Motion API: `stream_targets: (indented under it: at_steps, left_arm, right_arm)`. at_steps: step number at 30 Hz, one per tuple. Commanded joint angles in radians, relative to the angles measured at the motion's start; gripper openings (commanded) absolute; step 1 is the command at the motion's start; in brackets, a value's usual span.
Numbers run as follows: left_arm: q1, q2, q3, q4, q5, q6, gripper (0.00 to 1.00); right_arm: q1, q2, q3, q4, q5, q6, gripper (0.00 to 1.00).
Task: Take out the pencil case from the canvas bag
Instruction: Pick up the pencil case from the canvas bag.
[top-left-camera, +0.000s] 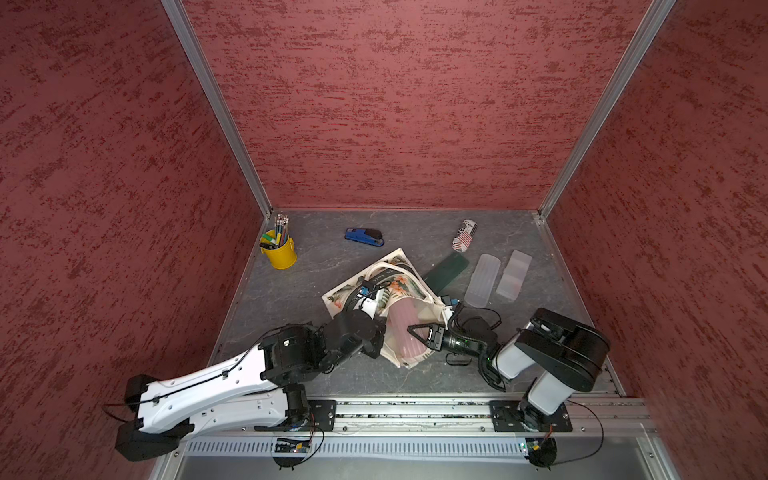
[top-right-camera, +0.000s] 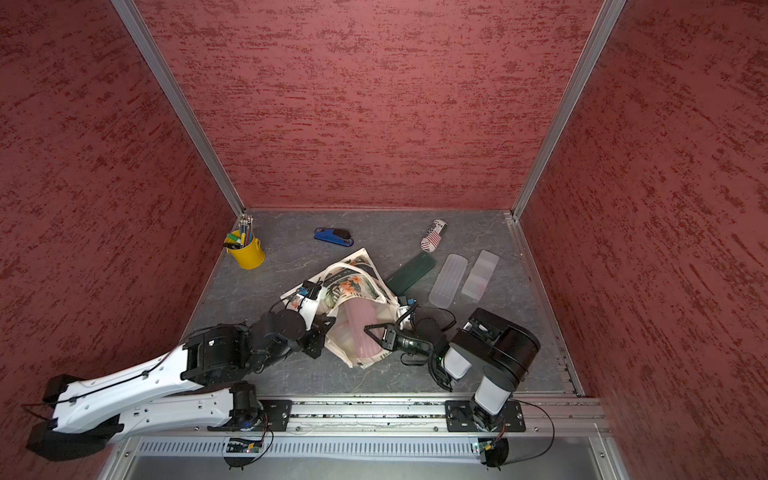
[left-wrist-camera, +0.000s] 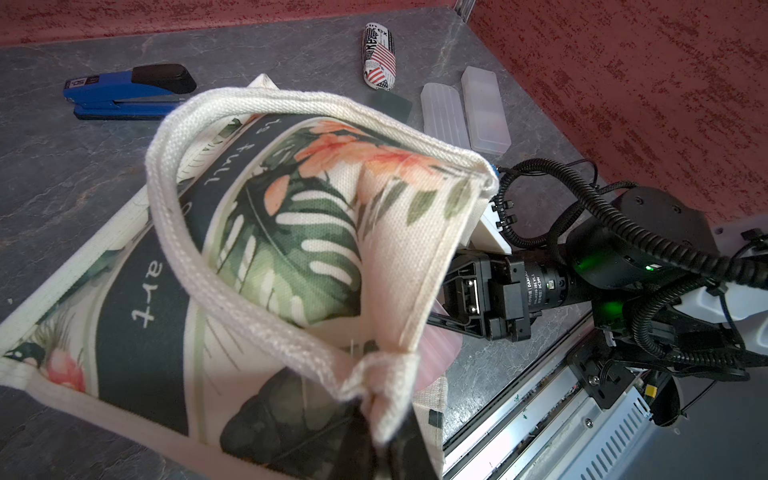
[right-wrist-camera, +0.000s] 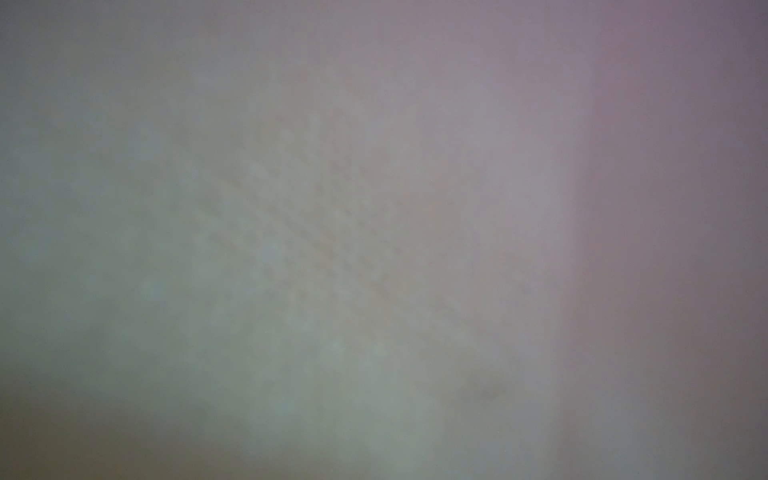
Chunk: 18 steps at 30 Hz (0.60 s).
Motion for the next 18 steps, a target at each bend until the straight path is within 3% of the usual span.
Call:
stream_targets:
  at_steps: [1,7,11,14,18]
  left_arm:
    - [-0.002,0.012,0.015,0.124,-0.012,0.013,0.00]
    - [0.022,0.060,0.059,0.156,-0.045,0.068,0.00]
    - [0.084,0.100,0.093,0.186,-0.041,0.105,0.00]
    - [0.152,0.130,0.119,0.192,-0.021,0.114,0.00]
    - [0.228,0.159,0.142,0.206,0.005,0.120,0.00]
  right_arm:
    - [0.006,-0.092,-0.003,-0.014,-0.007,-0.004,0.17]
    - [0.006,-0.412,0.033,-0.396,0.030,-0.092,0.16]
    - [0.004,-0.625,0.086,-0.710,0.111,-0.161,0.16]
    - [0.001,-0.717,0.137,-0.889,0.150,-0.192,0.15]
    - [0.000,-0.772,0.171,-0.988,0.153,-0.193,0.15]
